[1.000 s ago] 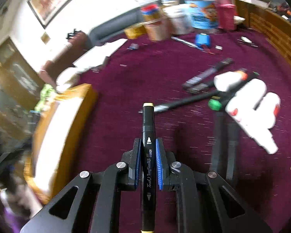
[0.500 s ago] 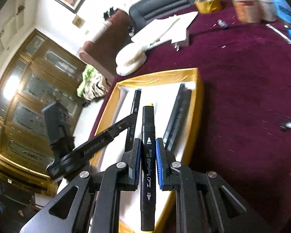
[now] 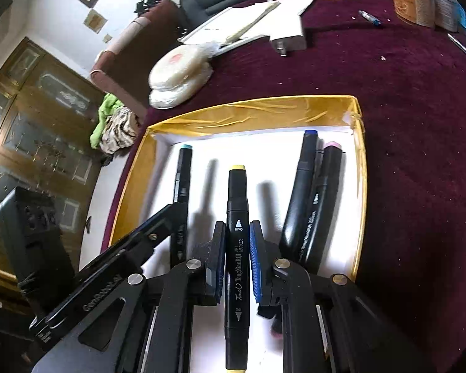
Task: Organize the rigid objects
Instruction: 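Lay both held markers in the white tray beside the others, then grasp a black marker with the left gripper while the right gripper grasps the white spray bottle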
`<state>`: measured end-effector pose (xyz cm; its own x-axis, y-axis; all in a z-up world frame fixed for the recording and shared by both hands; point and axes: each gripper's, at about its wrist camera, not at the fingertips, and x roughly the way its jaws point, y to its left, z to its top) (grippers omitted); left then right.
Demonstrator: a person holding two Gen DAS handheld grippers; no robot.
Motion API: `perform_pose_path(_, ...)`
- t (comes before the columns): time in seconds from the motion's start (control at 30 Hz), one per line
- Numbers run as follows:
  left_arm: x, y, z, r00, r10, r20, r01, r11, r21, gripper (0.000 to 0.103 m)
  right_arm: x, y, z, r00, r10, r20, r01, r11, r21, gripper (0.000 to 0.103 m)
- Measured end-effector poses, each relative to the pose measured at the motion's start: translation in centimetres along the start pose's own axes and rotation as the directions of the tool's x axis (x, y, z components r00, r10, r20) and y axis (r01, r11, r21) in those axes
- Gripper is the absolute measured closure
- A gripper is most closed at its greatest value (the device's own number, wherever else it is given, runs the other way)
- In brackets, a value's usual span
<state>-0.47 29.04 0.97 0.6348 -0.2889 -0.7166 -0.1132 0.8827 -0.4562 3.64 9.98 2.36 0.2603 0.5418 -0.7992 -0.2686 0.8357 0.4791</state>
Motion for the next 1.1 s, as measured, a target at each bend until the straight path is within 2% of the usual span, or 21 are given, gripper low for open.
perform_pose_path(0.17,-0.1,-0.2,0.1,1.0,-0.006,0.013,0.006,1.0,-0.004,0.089,0.3,-0.1,0.3,0.999,-0.04,0.01,0.04,0.999,-0.004,0.09)
perform_pose_path(0.23,-0.3,-0.3,0.1,1.0,-0.012,0.019,0.012,1.0,-0.005,0.085,0.3,0.1,0.3,0.998,-0.062,0.015,0.062,0.998,-0.018,0.09)
perform_pose_path(0.37,-0.8,-0.4,0.2,1.0,-0.006,0.028,0.006,1.0,-0.022,0.058,0.1,0.0,0.3,0.997,-0.076,0.034,0.077,0.997,-0.019,0.09)
perform_pose_path(0.4,-1.0,-0.5,0.2,1.0,-0.002,0.028,0.003,0.999,-0.032,0.056,0.1,0.0,0.3,0.996,-0.076,0.035,0.077,0.997,-0.02,0.09)
perform_pose_path(0.53,-1.7,-1.2,0.2,1.0,0.005,0.016,-0.004,0.999,-0.054,0.056,-0.6,0.0,0.4,0.996,-0.066,0.058,0.068,0.997,-0.026,0.088)
perform_pose_path(0.6,-2.4,-1.9,0.0,1.0,0.005,0.006,-0.004,0.998,-0.067,0.056,-1.5,0.0,0.4,0.995,-0.061,0.076,0.064,0.997,-0.036,0.084)
perform_pose_path(0.73,-5.0,-5.3,-1.1,0.997,-0.055,0.045,0.056,0.998,-0.019,0.053,-4.7,-0.5,-0.6,0.988,-0.036,0.149,0.045,0.997,-0.057,0.056)
perform_pose_path(0.87,-7.2,-9.2,-3.2,0.987,-0.148,0.062,0.146,0.989,0.032,0.04,-8.2,-2.7,-2.4,0.974,-0.023,0.227,0.037,0.998,-0.059,0.054)
perform_pose_path(0.93,-8.0,-11.3,-4.6,0.977,-0.204,0.057,0.201,0.978,0.05,0.037,-10.0,-4.8,-3.5,0.966,-0.028,0.258,0.039,0.998,-0.038,0.054)
perform_pose_path(1.0,-8.3,-13.2,-6.3,0.968,-0.248,0.047,0.245,0.967,0.064,0.032,-12.1,-7.9,-4.7,0.956,-0.049,0.29,0.05,0.999,0.004,0.054)
perform_pose_path(1.1,-7.8,-15.2,-8.6,0.961,-0.277,0.024,0.274,0.959,0.074,0.03,-14.9,-12.8,-5.7,0.939,-0.107,0.328,0.086,0.993,0.08,0.054)
